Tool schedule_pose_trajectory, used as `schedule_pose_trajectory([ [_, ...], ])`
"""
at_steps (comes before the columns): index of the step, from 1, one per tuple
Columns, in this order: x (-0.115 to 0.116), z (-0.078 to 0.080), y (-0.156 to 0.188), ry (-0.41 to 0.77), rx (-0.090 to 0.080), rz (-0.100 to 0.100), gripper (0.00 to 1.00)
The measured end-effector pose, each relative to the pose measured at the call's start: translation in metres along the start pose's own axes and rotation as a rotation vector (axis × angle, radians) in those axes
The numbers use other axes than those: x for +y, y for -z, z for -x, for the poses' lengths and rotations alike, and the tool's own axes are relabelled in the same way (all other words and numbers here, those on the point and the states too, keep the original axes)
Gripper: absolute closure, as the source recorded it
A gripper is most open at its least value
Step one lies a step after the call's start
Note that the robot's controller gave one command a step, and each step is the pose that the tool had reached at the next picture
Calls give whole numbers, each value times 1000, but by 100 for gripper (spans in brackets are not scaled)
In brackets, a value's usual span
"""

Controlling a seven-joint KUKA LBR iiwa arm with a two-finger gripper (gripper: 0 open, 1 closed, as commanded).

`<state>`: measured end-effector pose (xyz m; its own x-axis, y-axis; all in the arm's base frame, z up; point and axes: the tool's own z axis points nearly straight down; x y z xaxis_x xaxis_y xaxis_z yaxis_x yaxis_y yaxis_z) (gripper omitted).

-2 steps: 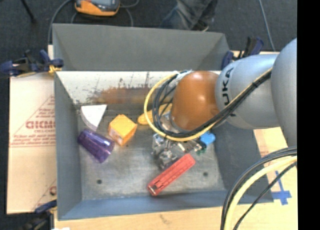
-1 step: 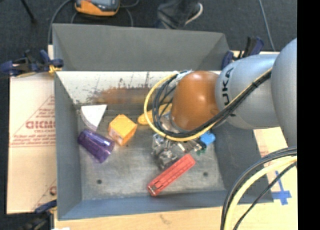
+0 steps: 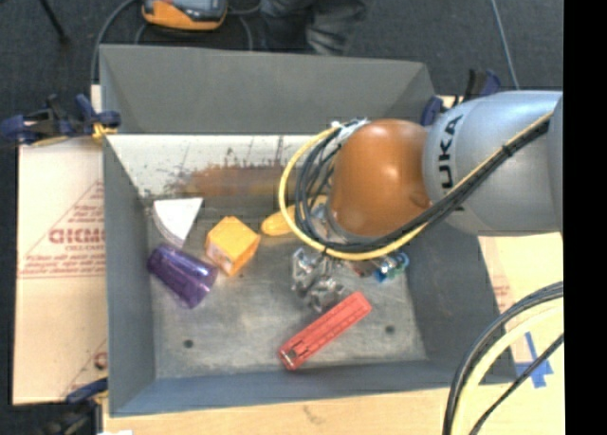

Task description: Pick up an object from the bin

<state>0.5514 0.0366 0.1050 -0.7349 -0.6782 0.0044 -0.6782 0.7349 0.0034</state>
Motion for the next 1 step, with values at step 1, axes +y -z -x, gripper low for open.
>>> schedule_pose_trajectory([
  [1, 16, 6, 32, 158, -8, -6, 100],
])
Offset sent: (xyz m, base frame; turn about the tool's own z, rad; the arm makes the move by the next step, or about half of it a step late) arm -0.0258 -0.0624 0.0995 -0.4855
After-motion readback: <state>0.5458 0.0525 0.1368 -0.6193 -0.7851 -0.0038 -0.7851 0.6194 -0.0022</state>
